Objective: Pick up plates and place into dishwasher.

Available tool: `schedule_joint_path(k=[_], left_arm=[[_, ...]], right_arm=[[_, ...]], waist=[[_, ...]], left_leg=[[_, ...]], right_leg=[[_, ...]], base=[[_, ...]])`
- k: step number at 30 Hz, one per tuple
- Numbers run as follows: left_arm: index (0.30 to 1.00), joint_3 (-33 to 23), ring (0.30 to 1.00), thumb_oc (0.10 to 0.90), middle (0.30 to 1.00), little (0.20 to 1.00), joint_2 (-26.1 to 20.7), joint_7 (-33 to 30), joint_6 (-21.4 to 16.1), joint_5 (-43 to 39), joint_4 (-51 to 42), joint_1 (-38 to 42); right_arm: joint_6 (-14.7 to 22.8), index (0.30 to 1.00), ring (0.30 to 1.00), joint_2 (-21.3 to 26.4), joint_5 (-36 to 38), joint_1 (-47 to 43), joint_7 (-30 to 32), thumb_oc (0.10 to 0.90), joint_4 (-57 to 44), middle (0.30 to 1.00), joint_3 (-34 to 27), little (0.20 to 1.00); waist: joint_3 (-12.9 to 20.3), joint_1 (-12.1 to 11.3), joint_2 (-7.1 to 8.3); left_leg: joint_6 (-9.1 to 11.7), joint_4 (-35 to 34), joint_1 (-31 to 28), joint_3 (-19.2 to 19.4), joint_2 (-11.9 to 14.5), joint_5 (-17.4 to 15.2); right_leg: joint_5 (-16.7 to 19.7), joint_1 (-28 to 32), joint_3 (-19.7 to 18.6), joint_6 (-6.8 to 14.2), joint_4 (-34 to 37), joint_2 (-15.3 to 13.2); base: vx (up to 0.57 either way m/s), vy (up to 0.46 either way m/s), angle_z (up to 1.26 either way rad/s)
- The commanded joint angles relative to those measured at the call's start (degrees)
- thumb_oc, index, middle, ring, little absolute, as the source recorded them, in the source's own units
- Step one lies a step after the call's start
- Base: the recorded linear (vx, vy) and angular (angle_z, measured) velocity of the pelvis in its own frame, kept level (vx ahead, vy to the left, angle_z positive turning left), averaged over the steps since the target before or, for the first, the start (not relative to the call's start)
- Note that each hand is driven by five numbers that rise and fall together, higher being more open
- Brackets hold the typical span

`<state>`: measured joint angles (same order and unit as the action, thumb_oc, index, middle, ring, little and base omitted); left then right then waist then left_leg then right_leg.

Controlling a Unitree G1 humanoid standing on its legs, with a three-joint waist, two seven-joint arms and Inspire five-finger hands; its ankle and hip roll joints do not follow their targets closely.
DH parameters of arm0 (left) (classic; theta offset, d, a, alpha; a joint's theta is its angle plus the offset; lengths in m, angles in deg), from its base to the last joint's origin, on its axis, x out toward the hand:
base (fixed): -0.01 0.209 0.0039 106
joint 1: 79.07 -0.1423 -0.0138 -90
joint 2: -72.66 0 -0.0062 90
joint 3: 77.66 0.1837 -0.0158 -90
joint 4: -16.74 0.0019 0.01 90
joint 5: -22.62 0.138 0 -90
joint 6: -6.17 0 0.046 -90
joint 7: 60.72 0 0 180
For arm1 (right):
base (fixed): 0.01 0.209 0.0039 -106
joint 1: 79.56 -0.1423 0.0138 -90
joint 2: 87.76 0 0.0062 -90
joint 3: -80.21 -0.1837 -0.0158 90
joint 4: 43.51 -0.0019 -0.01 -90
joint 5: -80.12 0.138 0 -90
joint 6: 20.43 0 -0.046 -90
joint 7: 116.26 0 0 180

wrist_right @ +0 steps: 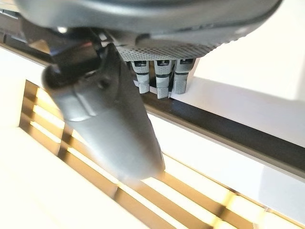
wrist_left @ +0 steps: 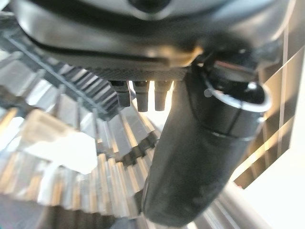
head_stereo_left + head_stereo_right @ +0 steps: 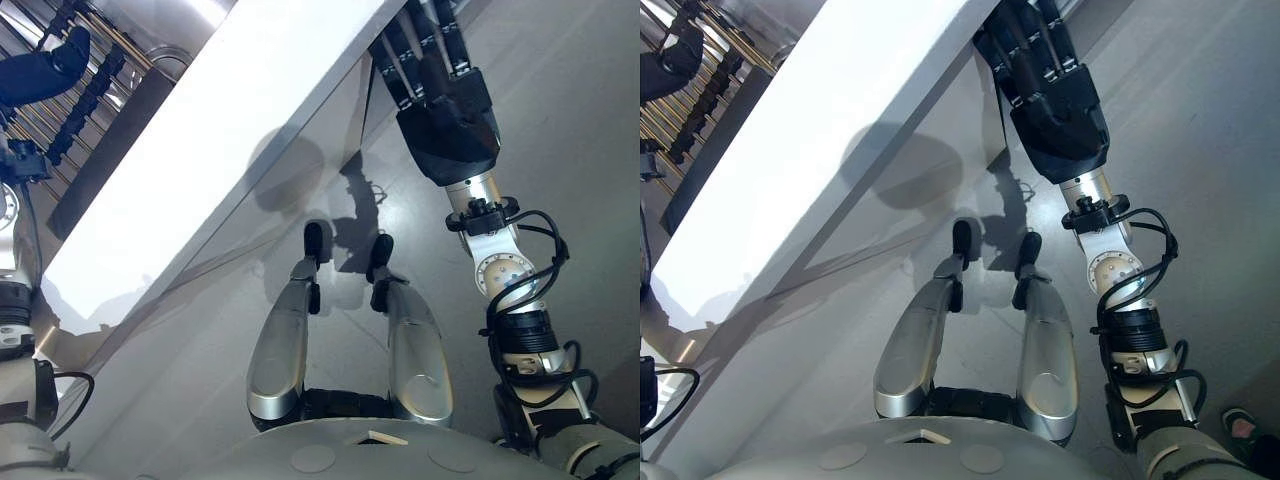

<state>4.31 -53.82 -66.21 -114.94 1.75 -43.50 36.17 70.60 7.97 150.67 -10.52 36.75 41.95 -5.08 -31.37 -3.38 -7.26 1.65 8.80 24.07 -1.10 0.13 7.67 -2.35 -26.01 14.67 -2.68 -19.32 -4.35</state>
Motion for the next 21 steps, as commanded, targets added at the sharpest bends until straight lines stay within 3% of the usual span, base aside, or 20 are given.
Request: schedule_joint_path(k=[1, 3, 6, 8, 12, 15, 21], left_arm=[[0.9, 0.4, 0.9, 0.8, 0.9, 0.9, 10.6, -1.3, -5.5, -4.2, -5.9, 0.6], [0.9, -1.0, 0.9, 0.8, 0.9, 0.9, 12.0, -1.3, -5.0, -3.9, -7.8, -1.8], [0.9, -3.9, 0.9, 0.8, 0.9, 0.9, 15.2, 0.6, -5.5, -2.4, -10.5, -7.5], [0.9, -5.0, 0.9, 0.8, 0.9, 0.9, 17.5, 0.4, -5.1, -0.4, -13.7, -12.2], [0.9, -8.3, 0.9, 0.8, 0.9, 0.9, 19.4, 2.9, -5.9, -0.1, -15.5, -19.4], [0.9, -9.7, 0.9, 0.8, 0.9, 0.9, 20.8, 4.7, -6.3, -0.8, -15.5, -22.2], [0.9, -10.5, 0.9, 0.8, 0.9, 0.9, 24.4, 7.9, -5.1, -2.0, -13.2, -24.2]], right_arm=[[2.5, 0.9, 0.9, -9.7, -14.6, -20.1, 3.4, 0.8, -20.8, 0.9, 8.4, 0.9], [0.5, 0.9, 0.9, -11.0, -25.0, -15.3, 8.9, 0.8, -13.1, 0.9, 1.7, 0.9], [1.1, 0.9, 0.9, -11.6, -26.3, -4.1, -0.7, 0.8, 3.7, 0.9, -10.8, 0.9], [5.6, 0.9, 0.9, -9.8, -31.0, 5.9, -4.9, 0.8, 13.9, 0.9, -14.9, 0.9], [16.8, 0.9, 0.9, -5.7, -38.5, 20.8, -6.3, 0.8, 29.4, 0.9, -16.5, 0.9], [20.8, 0.9, 0.9, -4.4, -43.2, 26.6, -2.3, 0.8, 36.5, 0.9, -16.9, 0.9], [25.0, 0.9, 0.9, -3.0, -47.7, 29.9, 5.8, 0.8, 48.0, 0.9, -18.9, 0.9]], waist=[[1.6, -3.1, 5.13], [1.6, -2.3, 5.12], [2.7, -1.2, 5.17], [4.5, -0.4, 5.47], [7.8, 1.9, 6.29], [9.9, 3.1, 6.28], [14.0, 3.9, 5.02]], left_leg=[[-4.7, 6.4, 0.9, 2.3, -5.9, -7.8], [-4.8, 6.0, -0.6, 2.2, -6.0, -8.0], [-5.2, 4.5, -3.8, 1.7, -6.2, -8.0], [-5.3, 3.2, -6.8, 1.5, -6.3, -8.5], [-5.0, -0.5, -12.1, 2.0, -5.9, -7.6], [-4.5, -3.2, -15.3, 2.4, -5.4, -7.0], [-4.0, -7.3, -20.7, 3.0, -5.1, -6.5]], right_leg=[[-0.6, -0.2, -1.7, 3.0, -1.3, 2.7], [-1.1, 0.9, -2.8, 2.9, -1.4, 3.4], [-0.9, 4.0, -3.9, 3.2, 0.1, 4.0], [-1.0, 6.9, -4.7, 3.7, 1.7, 4.1], [-0.1, 11.7, -5.5, 4.2, 5.0, 4.2], [0.0, 14.6, -5.6, 4.3, 6.8, 4.2], [-0.4, 20.2, -5.8, 4.6, 10.0, 4.1]], base=[[0.02, 0.061, 0.04], [0.03, 0.054, 0.05], [0.09, 0.036, 0.16], [0.15, -0.006, 0.37], [0.15, -0.009, 0.11], [0.11, 0.011, 0.04], [0.09, 0.027, 0.05]])
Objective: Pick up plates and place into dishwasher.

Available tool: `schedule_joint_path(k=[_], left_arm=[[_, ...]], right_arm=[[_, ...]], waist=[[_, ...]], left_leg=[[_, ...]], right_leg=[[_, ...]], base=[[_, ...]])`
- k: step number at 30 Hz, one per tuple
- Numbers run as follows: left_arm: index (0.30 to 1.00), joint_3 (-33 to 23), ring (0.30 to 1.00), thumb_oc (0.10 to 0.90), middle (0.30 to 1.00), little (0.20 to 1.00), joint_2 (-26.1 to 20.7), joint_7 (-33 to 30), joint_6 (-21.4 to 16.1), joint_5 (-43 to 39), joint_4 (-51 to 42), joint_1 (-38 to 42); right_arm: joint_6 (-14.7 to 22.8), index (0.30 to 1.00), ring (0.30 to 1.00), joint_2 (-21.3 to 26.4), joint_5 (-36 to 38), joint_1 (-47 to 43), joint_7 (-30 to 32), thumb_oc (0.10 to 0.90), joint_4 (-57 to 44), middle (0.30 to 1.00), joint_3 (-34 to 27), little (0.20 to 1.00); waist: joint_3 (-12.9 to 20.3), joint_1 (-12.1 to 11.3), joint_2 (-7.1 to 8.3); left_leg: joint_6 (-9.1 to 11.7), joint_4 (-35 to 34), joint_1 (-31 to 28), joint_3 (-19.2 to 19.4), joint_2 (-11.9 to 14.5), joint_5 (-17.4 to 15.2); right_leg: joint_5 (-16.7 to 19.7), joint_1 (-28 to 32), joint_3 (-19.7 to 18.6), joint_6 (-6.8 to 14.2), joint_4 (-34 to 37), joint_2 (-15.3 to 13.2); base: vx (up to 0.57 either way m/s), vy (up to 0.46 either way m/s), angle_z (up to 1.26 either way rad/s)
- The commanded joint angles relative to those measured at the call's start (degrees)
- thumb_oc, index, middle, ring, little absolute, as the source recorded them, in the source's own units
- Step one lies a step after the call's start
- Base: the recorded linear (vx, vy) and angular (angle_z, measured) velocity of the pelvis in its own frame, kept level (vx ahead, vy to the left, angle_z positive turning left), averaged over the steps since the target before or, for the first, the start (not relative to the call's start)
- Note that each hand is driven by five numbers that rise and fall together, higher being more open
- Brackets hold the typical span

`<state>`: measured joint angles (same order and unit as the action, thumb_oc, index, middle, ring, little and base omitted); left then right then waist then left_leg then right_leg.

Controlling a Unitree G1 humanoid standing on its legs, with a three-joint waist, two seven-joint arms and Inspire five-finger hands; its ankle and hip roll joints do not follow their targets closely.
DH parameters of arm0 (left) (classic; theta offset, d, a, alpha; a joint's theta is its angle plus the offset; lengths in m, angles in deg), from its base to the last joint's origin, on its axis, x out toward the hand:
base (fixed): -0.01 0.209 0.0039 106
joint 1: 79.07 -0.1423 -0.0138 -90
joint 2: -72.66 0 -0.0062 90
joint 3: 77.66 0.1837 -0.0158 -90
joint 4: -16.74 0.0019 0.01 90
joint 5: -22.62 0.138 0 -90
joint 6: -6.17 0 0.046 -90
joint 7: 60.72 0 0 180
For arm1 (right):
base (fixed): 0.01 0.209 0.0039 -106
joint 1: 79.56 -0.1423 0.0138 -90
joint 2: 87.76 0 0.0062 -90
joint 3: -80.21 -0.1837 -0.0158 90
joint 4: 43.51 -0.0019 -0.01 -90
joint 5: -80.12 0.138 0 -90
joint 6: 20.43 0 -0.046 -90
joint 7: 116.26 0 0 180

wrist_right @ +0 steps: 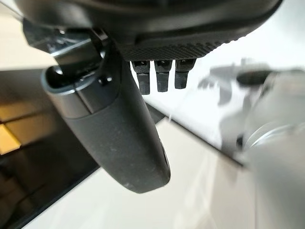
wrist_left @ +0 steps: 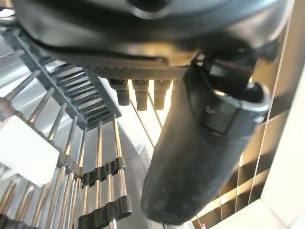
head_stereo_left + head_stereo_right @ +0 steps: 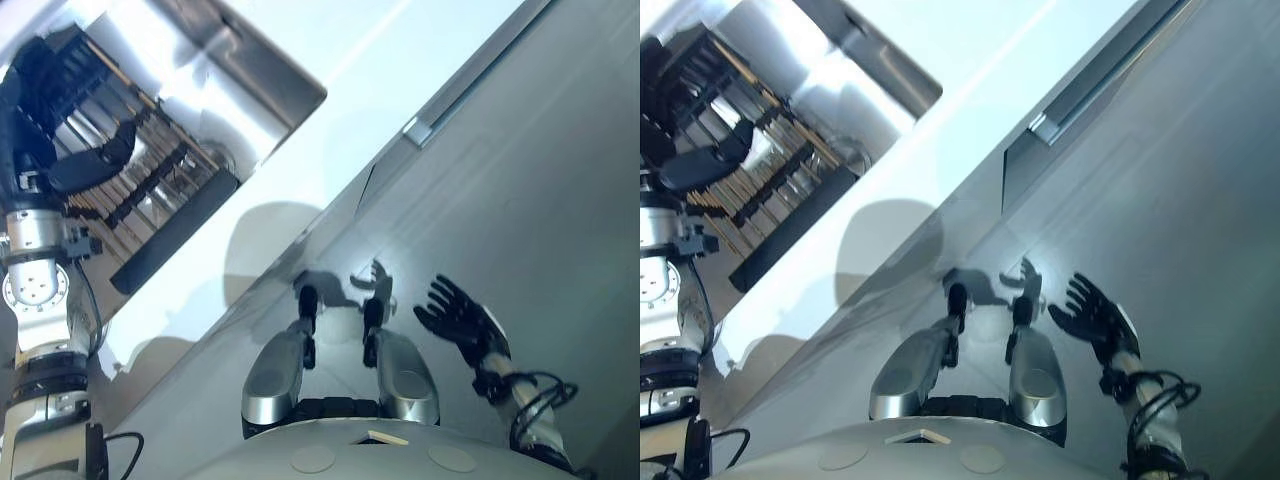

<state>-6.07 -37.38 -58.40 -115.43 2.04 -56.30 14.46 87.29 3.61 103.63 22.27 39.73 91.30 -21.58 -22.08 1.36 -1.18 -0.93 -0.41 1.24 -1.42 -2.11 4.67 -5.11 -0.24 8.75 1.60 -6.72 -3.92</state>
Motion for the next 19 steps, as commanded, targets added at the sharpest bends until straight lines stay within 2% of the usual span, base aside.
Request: schedule_joint_path(k=[1, 5, 8, 11, 12, 13, 19], left_arm=[[0.9, 0.0, 0.9, 0.8, 0.9, 0.9, 8.5, 0.4, -4.1, -2.5, 0.3, -2.5], [0.9, 0.9, 0.9, 0.8, 0.9, 0.9, 9.8, 1.1, -3.7, -3.5, 2.8, -2.8], [0.9, 1.1, 0.9, 0.8, 0.9, 0.9, 11.0, 2.1, -2.5, -5.6, 5.3, -3.2], [0.9, 1.6, 0.9, 0.8, 0.9, 0.9, 11.8, 1.9, -0.2, -6.2, 6.6, -3.2], [0.9, 1.9, 0.9, 0.8, 0.9, 0.9, 12.1, 1.5, 2.2, -6.5, 7.4, -3.1], [0.9, 2.1, 0.9, 0.8, 0.9, 0.9, 12.4, 2.1, 3.0, -7.9, 8.0, -3.1], [0.9, 2.5, 0.9, 0.8, 0.9, 0.9, 13.9, 2.2, 5.5, -8.9, 9.8, -2.9]], right_arm=[[9.1, 0.9, 0.9, 1.6, -1.2, -2.7, 4.4, 0.8, 1.0, 0.9, -2.3, 0.9], [10.7, 0.9, 0.9, 1.6, -4.5, -2.8, 8.9, 0.8, 7.0, 0.9, -2.0, 0.9], [10.4, 0.9, 0.9, 1.8, -10.9, -3.1, 11.8, 0.8, 11.9, 0.9, -1.6, 0.9], [9.5, 0.9, 0.9, 1.9, -15.4, -3.7, 12.6, 0.8, 15.5, 0.9, -1.1, 0.9], [8.3, 0.9, 0.9, 2.1, -18.0, -4.3, 13.1, 0.8, 17.5, 0.9, -0.4, 0.9], [7.8, 0.9, 0.9, 1.9, -19.8, -4.5, 13.3, 0.8, 18.6, 0.9, -0.3, 0.9], [4.1, 0.9, 0.9, 1.4, -23.7, -5.9, 14.8, 0.8, 22.6, 0.9, 1.0, 0.9]], waist=[[5.4, -0.8, -1.35], [7.8, -0.7, -2.13], [10.0, -1.0, -2.08], [11.2, -1.3, -1.96], [12.0, -1.6, -1.82], [12.5, -1.7, -1.73], [14.6, -2.3, -1.3]], left_leg=[[-1.3, 1.4, 1.5, 3.4, -2.8, -3.4], [-1.1, 0.2, -0.3, 3.6, -2.7, -3.5], [-0.9, -0.1, -1.1, 3.4, -3.2, -3.8], [-0.9, -0.1, -1.8, 3.3, -3.4, -4.1], [-0.9, -0.1, -2.1, 3.1, -3.6, -4.4], [-0.9, -0.2, -2.5, 3.0, -3.6, -4.5], [-0.9, -0.9, -4.4, 2.7, -3.4, -5.0]], right_leg=[[2.3, -4.8, 0.0, 0.4, -2.2, 3.7], [2.2, -2.8, -0.1, 0.6, -0.6, 3.6], [2.8, -1.2, 0.3, 0.8, 1.7, 3.1], [3.3, -0.1, 0.7, 0.9, 3.2, 2.8], [3.5, 0.5, 0.8, 0.9, 3.9, 2.8], [3.5, 0.8, 1.0, 0.8, 4.2, 2.8], [3.1, 3.1, 1.6, 0.6, 5.4, 3.3]], base=[[0.04, 0.024, 0.09], [0.01, 0.017, 0.09], [-0.05, 0.003, 0.07], [-0.05, -0.002, 0.09], [-0.08, -0.032, 0.12], [-0.06, -0.037, 0.12], [-0.03, -0.034, 0.09]])
